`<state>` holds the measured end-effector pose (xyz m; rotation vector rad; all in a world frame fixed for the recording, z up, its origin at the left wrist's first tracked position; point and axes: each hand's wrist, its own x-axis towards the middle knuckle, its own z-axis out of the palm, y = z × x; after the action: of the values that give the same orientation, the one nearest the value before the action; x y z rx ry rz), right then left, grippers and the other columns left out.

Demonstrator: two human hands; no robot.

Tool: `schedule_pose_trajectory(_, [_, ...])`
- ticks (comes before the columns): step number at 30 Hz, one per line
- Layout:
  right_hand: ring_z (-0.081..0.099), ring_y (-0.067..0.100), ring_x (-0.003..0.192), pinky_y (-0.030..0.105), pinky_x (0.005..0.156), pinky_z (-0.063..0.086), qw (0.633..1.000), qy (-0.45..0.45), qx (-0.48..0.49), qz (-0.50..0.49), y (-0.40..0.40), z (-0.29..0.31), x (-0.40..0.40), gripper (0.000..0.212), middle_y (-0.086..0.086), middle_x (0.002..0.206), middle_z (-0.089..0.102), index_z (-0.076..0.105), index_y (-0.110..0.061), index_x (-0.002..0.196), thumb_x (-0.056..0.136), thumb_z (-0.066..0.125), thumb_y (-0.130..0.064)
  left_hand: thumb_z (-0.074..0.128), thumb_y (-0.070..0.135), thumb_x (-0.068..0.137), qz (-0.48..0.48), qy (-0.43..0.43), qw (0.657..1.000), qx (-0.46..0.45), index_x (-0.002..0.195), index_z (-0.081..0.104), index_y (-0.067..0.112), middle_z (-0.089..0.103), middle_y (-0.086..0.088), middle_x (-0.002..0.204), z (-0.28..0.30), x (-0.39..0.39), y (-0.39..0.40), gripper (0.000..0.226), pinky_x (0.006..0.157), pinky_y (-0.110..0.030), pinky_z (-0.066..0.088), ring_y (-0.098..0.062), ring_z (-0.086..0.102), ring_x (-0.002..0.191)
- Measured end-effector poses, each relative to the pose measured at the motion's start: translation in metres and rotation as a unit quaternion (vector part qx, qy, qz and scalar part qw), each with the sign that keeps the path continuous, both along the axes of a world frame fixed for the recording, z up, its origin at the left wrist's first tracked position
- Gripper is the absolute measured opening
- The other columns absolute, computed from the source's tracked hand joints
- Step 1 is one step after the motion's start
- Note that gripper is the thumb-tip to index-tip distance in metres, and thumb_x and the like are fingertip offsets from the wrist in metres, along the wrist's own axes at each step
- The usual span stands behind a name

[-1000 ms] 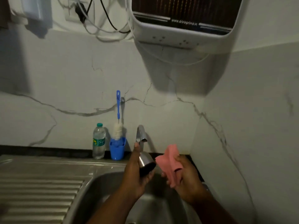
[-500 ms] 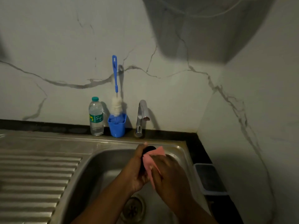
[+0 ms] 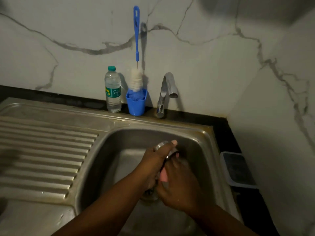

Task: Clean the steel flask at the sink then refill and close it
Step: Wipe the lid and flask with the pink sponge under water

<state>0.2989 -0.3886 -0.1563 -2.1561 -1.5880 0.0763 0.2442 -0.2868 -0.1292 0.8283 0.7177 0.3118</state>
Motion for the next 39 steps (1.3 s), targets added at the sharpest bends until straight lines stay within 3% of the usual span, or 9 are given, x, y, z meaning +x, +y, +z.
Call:
schedule_pose_trajectory(7, [0.064, 0.026, 0.076, 0.033, 0.055, 0.05, 0.983, -0.098, -0.1, -0.116, 0.006, -0.029, -0.006, 0.047, 0.01, 0.116, 0.058, 0.058, -0.012, 0.12, 0.079, 0.042, -0.029, 0.083, 0.043, 0.068, -0.016, 0.077, 0.992, -0.103, 0.106, 0.071, 0.001, 0.075, -0.017, 0.093, -0.033, 0.004, -0.003, 0.057, 0.073, -0.035, 0.057, -0.028, 0.073, 0.082])
schedule_pose_trajectory(12, [0.064, 0.016, 0.088, 0.034, 0.073, 0.054, 0.952, 0.237, -0.081, -0.174, 0.009, -0.024, -0.019, 0.046, 0.0, 0.108, 0.063, 0.057, -0.027, 0.117, 0.078, 0.036, -0.038, 0.079, 0.039, 0.074, -0.034, 0.082, 0.992, -0.092, 0.105, 0.069, -0.001, 0.073, -0.021, 0.093, -0.057, -0.008, -0.014, 0.052, 0.069, -0.037, 0.056, -0.031, 0.072, 0.081])
schedule_pose_trajectory(14, [0.064, 0.015, 0.067, 0.032, 0.059, 0.054, 0.83, 0.502, -0.007, -0.243, 0.006, -0.015, -0.019, 0.024, 0.002, 0.078, 0.067, 0.063, -0.02, 0.097, 0.083, 0.043, -0.017, 0.075, 0.035, 0.08, -0.044, 0.044, 0.997, -0.05, 0.095, 0.069, -0.004, 0.072, -0.02, 0.081, -0.058, -0.014, -0.014, 0.042, 0.058, -0.031, 0.055, -0.028, 0.07, 0.067])
schedule_pose_trajectory(17, [0.056, 0.014, 0.052, 0.02, 0.046, 0.049, 0.502, 0.831, 0.129, -0.201, -0.005, 0.003, -0.016, 0.019, 0.008, 0.067, 0.058, 0.063, -0.005, 0.08, 0.078, 0.045, 0.0, 0.071, 0.029, 0.081, -0.055, -0.044, 0.997, -0.019, 0.085, 0.066, 0.003, 0.068, -0.013, 0.071, -0.048, -0.013, -0.011, 0.027, 0.057, -0.027, 0.054, -0.021, 0.067, 0.062])
schedule_pose_trajectory(19, [0.057, 0.015, 0.054, 0.018, 0.045, 0.047, 0.432, 0.869, 0.17, -0.168, -0.01, 0.012, -0.015, 0.023, 0.01, 0.073, 0.058, 0.064, -0.002, 0.087, 0.073, 0.046, -0.006, 0.072, 0.029, 0.082, -0.055, -0.047, 0.997, -0.011, 0.087, 0.06, 0.007, 0.066, -0.007, 0.066, -0.04, -0.01, -0.009, 0.025, 0.052, -0.023, 0.052, -0.015, 0.065, 0.054])
schedule_pose_trajectory(22, [0.058, 0.017, 0.054, 0.021, 0.045, 0.043, 0.594, 0.77, 0.132, -0.191, -0.004, 0.001, -0.011, 0.019, 0.011, 0.073, 0.059, 0.06, -0.006, 0.085, 0.081, 0.042, -0.004, 0.062, 0.038, 0.092, -0.088, -0.003, 0.996, -0.026, 0.08, 0.057, 0.009, 0.059, -0.001, 0.05, -0.043, -0.009, -0.012, 0.032, 0.037, -0.016, 0.04, -0.007, 0.05, 0.034])
schedule_pose_trajectory(27, [0.058, -0.009, 0.076, 0.019, 0.076, 0.05, 0.902, 0.39, -0.054, -0.177, 0.023, -0.044, -0.002, 0.024, -0.015, 0.089, 0.065, 0.059, -0.031, 0.094, 0.09, 0.046, -0.011, 0.056, 0.046, 0.092, 0.01, 0.014, 0.994, -0.107, 0.099, 0.068, 0.011, 0.074, 0.002, 0.077, -0.078, -0.002, -0.027, 0.038, 0.067, -0.028, 0.052, -0.014, 0.069, 0.072])
schedule_pose_trajectory(34, [0.058, 0.0, 0.074, 0.0, 0.059, 0.04, 0.929, 0.345, 0.013, -0.134, 0.035, -0.048, 0.015, 0.021, -0.015, 0.08, 0.059, 0.063, -0.025, 0.108, 0.093, 0.053, -0.014, 0.081, 0.058, 0.058, 0.128, 0.017, 0.982, -0.139, 0.119, 0.067, 0.012, 0.074, -0.01, 0.1, -0.09, 0.014, -0.016, 0.078, 0.088, -0.041, 0.056, -0.025, 0.071, 0.093])
schedule_pose_trajectory(39, [0.065, 0.013, 0.075, 0.035, 0.067, 0.055, 0.917, 0.39, 0.058, -0.058, 0.032, -0.045, 0.025, 0.028, -0.007, 0.085, 0.066, 0.061, -0.028, 0.101, 0.083, 0.063, -0.007, 0.079, 0.068, 0.049, 0.102, 0.023, 0.993, -0.062, 0.128, 0.06, 0.013, 0.072, -0.008, 0.11, -0.086, 0.021, -0.007, 0.098, 0.089, -0.038, 0.055, -0.022, 0.07, 0.101])
